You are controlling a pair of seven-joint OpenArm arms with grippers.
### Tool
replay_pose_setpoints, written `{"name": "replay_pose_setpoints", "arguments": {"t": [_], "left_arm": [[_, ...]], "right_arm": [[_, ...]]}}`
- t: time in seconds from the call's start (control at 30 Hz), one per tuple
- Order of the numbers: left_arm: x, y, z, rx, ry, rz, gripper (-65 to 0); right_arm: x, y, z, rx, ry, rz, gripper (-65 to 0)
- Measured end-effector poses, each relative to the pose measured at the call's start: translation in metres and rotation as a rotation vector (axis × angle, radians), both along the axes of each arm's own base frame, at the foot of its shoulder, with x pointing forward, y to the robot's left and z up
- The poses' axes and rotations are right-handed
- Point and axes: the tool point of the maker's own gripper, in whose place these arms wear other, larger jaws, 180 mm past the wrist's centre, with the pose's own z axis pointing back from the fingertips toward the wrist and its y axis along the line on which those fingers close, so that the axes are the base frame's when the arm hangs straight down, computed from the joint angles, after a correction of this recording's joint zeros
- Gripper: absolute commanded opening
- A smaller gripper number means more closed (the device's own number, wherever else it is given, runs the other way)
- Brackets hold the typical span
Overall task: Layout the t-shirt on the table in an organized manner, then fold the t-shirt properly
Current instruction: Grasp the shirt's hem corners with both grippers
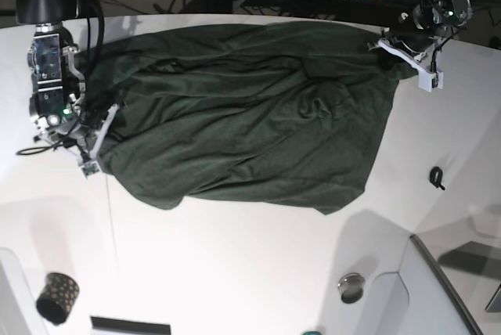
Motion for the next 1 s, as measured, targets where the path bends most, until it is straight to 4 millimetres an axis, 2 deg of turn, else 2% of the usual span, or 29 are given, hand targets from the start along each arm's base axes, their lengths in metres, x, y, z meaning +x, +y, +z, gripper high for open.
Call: {"name": "replay_pose_setpoints", "arguments": {"t": [0.07, 0.2, 0.33, 0.53, 0.7, 0.9, 0.93, 1.0], "left_arm": [[-0.005, 0.005, -0.004, 0.046, 0.031, -0.021, -65.0], [-0.006, 0.006, -0.005, 0.062, 0.041, -0.029, -65.0], [-0.006, 0.008, -0.005, 0.067, 0.043, -0.031, -65.0], [-0.007, 0.008, -0.005, 0.07, 0.045, -0.032, -65.0], [-0.015, 0.01, -0.006, 0.077, 0.056, -0.035, -65.0], [-0.014, 0.011, -0.005, 0.078, 0.054, -0.034, -65.0], [-0.013, 0.011, -0.004, 0.082, 0.054, -0.037, -65.0], [-0.009, 0.009, 0.003, 0.09, 0.034, -0.044, -65.0]], "right_arm": [[0.01, -0.003, 0.007, -0.007, -0.018, -0.001, -64.7], [0.029, -0.011, 0.021, -0.019, -0.063, -0.003, -64.1], [0.039, -0.023, 0.019, -0.037, -0.042, -0.02, -64.1], [0.069, -0.042, 0.021, -0.034, -0.084, -0.034, -64.1], [0.069, -0.061, 0.007, -0.04, -0.047, -0.059, -64.2], [0.069, -0.07, -0.003, -0.027, -0.036, -0.076, -63.3], [0.068, -0.071, -0.005, -0.024, -0.028, -0.084, -62.1], [0.067, -0.082, -0.004, -0.005, -0.046, -0.18, -55.2]]}}
